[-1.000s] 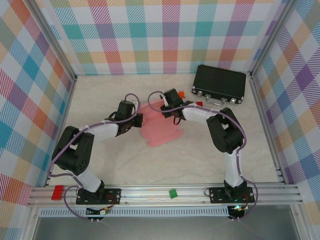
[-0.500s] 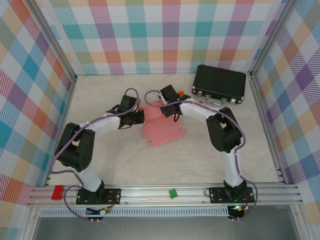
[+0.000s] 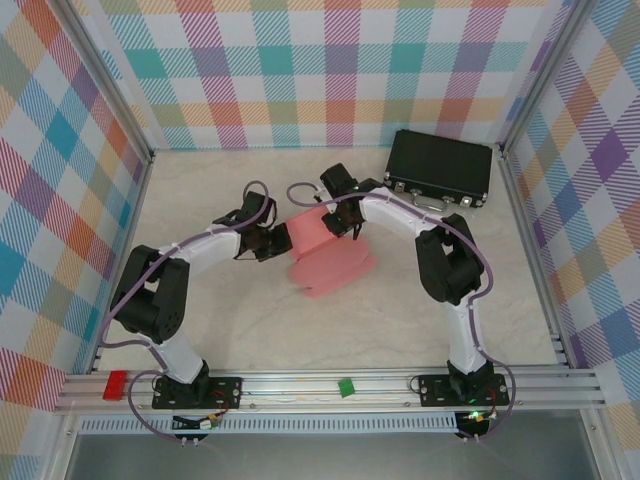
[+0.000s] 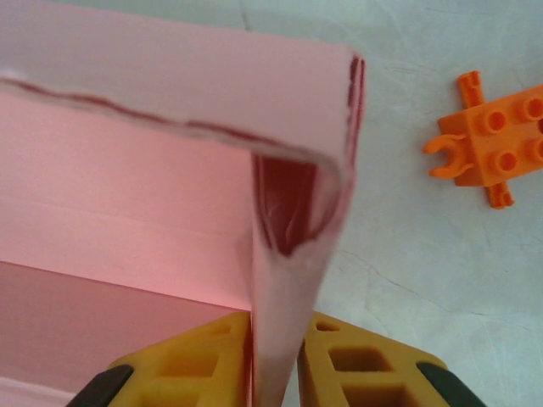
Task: Fold the paper box
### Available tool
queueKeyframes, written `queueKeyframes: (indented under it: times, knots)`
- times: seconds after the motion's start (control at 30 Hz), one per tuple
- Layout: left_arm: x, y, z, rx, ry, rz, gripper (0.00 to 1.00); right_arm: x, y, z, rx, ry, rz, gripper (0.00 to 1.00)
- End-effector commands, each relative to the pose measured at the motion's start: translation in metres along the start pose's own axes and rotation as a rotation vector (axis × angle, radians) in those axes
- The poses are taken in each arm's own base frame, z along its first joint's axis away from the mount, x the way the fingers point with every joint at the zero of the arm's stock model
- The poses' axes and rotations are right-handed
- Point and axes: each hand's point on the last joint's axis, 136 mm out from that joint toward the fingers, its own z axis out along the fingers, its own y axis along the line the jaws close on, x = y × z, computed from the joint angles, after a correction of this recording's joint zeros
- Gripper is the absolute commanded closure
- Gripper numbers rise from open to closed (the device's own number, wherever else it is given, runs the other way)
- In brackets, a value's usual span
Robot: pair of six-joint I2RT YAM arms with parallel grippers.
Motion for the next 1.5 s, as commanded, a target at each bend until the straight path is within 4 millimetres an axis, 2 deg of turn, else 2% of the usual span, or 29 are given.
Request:
queueKeyframes:
  times: [0.0, 0.37, 0.47, 0.77, 1.37, 1.47]
  knots:
    - [0.024, -0.007, -0.004, 0.041, 0.072, -0.078, 0.95, 0.005, 0.026, 0.005, -0.108, 0.04, -0.056, 0.79]
    - [0.035, -0.01, 0.002, 0.07, 0.136, -0.129, 0.95, 0.004, 0.028, 0.017, -0.121, 0.094, -0.087, 0.79]
    - [0.03, -0.017, 0.007, 0.106, 0.127, -0.126, 0.95, 0.006, 0.03, 0.021, -0.121, 0.114, -0.101, 0.8]
    - [0.032, -0.016, 0.011, 0.104, 0.137, -0.121, 0.96, 0.006, 0.026, 0.032, -0.053, 0.146, -0.12, 0.81]
    - [0.029, -0.014, 0.013, 0.083, 0.14, -0.092, 0.97, 0.016, 0.01, 0.05, 0.115, 0.204, -0.022, 0.83]
    - [0.028, -0.015, 0.012, 0.083, 0.138, -0.087, 0.97, 0.016, 0.013, 0.052, 0.101, 0.204, -0.011, 0.83]
